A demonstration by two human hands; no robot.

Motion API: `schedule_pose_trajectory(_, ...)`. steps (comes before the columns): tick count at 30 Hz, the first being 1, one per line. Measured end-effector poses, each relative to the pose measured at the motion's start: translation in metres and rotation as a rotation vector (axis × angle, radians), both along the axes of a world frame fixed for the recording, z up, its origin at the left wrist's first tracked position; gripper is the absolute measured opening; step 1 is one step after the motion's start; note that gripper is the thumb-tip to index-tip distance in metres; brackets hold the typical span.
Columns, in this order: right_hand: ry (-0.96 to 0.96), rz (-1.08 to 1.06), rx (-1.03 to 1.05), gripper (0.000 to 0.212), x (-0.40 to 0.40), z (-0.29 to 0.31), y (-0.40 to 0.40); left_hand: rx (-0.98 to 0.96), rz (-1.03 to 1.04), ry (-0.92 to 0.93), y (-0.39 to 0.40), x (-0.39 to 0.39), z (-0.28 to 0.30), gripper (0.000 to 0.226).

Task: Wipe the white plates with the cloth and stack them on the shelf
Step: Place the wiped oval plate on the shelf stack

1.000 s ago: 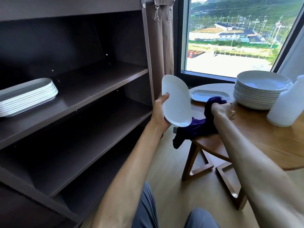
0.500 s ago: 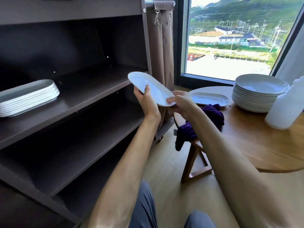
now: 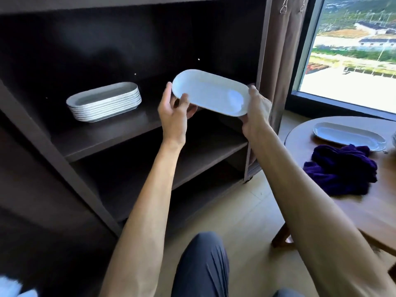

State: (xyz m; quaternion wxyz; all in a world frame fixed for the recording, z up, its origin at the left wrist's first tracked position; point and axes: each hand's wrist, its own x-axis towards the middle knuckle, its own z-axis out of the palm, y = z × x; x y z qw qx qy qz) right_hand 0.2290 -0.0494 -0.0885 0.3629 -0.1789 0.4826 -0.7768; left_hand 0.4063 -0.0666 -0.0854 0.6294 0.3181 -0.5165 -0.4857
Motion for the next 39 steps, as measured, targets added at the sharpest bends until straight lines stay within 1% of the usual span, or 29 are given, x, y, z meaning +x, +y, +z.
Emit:
schedule_pose_trajectory(2, -0.003, 0.019, -0.029, 0.019, 0.024, 0.007, -0.020, -0.011, 0.024, -0.003, -0.009, 0.023, -0.002, 0.069)
schedule_pose_trajectory(4, -0.018, 0.071, -0.021, 0.025, 0.054, 0.015, -0.037, 0.000, 0.069, 0.008, -0.018, 0.049, -0.004, 0.073)
schedule_pose_trajectory(6, -0.020, 0.129, -0.027, 0.032, 0.081, 0.020, -0.054, 0.001, 0.131, 0.015, -0.027, 0.073, -0.005, 0.070)
schedule_pose_trajectory(9, -0.027, 0.259, -0.090, 0.037, 0.126, 0.030, -0.076, -0.041, 0.286, 0.015, -0.036, 0.107, -0.001, 0.065)
schedule_pose_trajectory(11, -0.051, 0.329, -0.113, 0.031, 0.150, 0.034, -0.087, -0.055, 0.400, 0.008, -0.040, 0.121, 0.007, 0.070)
schedule_pose_trajectory(14, -0.038, 0.401, -0.108, 0.021, 0.185, 0.037, -0.104, -0.069, 0.499, -0.055, -0.044, 0.141, 0.018, 0.086)
schedule_pose_trajectory(18, 0.047, 0.392, -0.091, 0.022, 0.215, 0.037, -0.123, -0.101, 0.677, -0.238, -0.051, 0.169, 0.024, 0.086)
schedule_pose_trajectory(21, 0.115, 0.421, -0.104, 0.029, 0.228, 0.036, -0.137, -0.068, 0.747, -0.272, -0.062, 0.187, 0.022, 0.084)
schedule_pose_trajectory(24, 0.215, 0.410, -0.119, 0.037, 0.237, 0.035, -0.146, -0.039, 0.771, -0.250, -0.071, 0.192, 0.021, 0.082)
schedule_pose_trajectory(27, 0.244, 0.396, -0.122, 0.044, 0.237, 0.035, -0.154, 0.004, 0.775, -0.262, -0.078, 0.194, 0.021, 0.083)
schedule_pose_trajectory(33, 0.266, 0.446, -0.101, 0.034, 0.238, 0.035, -0.167, 0.102, 0.780, -0.360, -0.084, 0.193, 0.021, 0.081)
schedule_pose_trajectory(37, 0.305, 0.479, -0.076, 0.061, 0.238, 0.031, -0.169, 0.132, 0.788, -0.388, -0.087, 0.191, 0.021, 0.078)
schedule_pose_trajectory(39, 0.346, 0.493, -0.066, 0.065, 0.238, 0.029, -0.170, 0.150, 0.787, -0.412, -0.086, 0.188, 0.021, 0.078)
